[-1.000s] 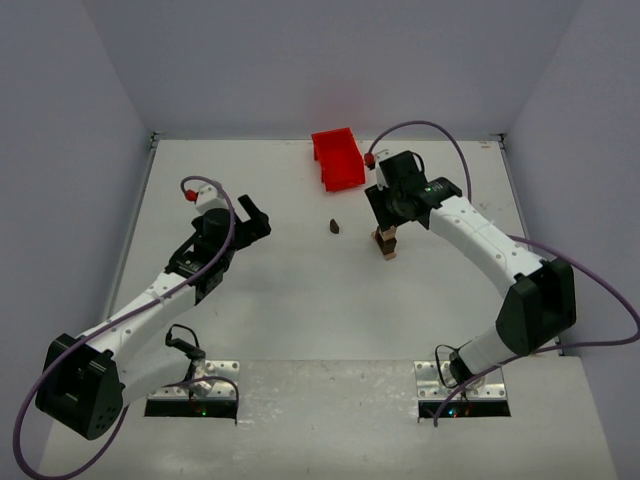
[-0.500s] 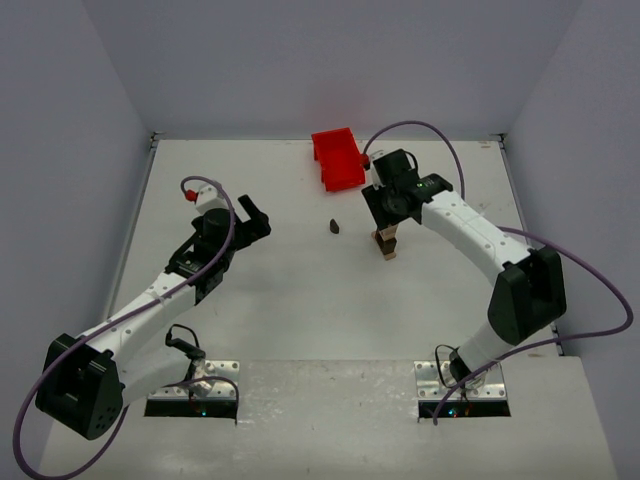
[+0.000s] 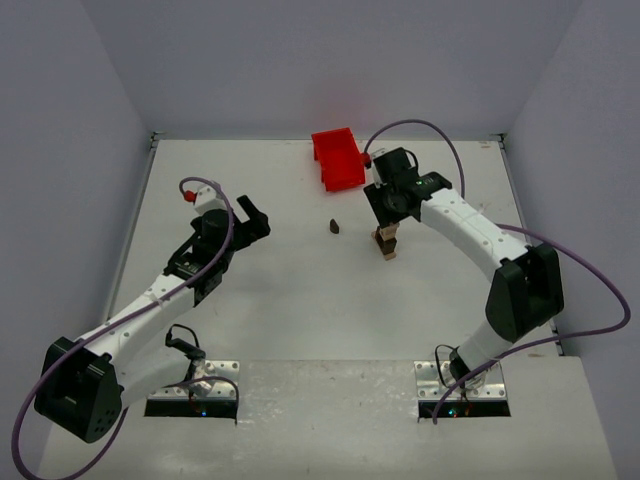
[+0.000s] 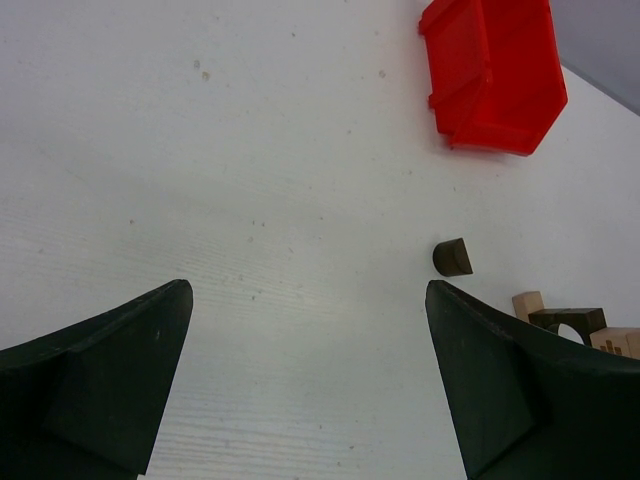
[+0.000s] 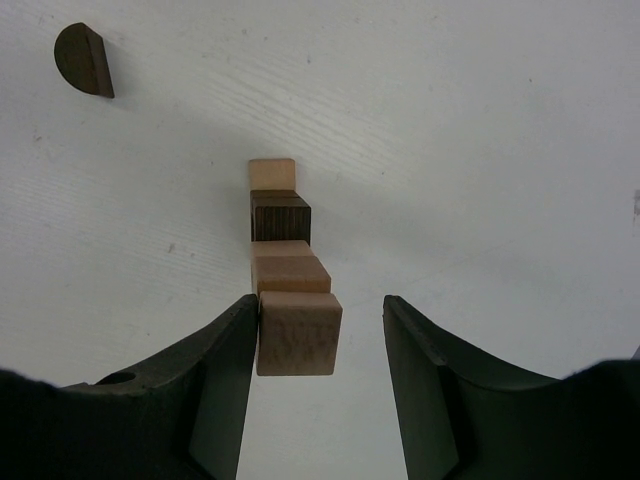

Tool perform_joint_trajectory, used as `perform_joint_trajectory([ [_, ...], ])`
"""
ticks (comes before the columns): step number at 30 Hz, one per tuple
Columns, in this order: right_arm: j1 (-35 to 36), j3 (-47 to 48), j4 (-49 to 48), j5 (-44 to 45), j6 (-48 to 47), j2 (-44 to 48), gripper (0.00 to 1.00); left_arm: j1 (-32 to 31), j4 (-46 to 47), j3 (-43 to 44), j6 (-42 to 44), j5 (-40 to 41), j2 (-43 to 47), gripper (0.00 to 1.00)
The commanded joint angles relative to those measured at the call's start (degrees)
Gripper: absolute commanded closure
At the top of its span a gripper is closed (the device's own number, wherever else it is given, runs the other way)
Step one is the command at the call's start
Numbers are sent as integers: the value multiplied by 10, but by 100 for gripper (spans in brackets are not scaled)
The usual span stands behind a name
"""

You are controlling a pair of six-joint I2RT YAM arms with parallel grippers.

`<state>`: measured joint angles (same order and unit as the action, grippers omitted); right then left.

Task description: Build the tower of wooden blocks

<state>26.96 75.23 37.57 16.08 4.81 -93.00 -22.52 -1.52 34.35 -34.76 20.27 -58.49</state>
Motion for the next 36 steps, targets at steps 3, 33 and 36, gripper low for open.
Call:
perform_joint_trajectory([
  [3,-3,29,-14,9,-5,-3,46,0,26,-2,4,-6,13,0],
  [33,-2,-14,-10,-48,26,52,46,0,29,-3,4,-7,15,0],
  [36,-2,-17,-12,-54,27,49,46,0,29,-3,5,-10,12,0],
])
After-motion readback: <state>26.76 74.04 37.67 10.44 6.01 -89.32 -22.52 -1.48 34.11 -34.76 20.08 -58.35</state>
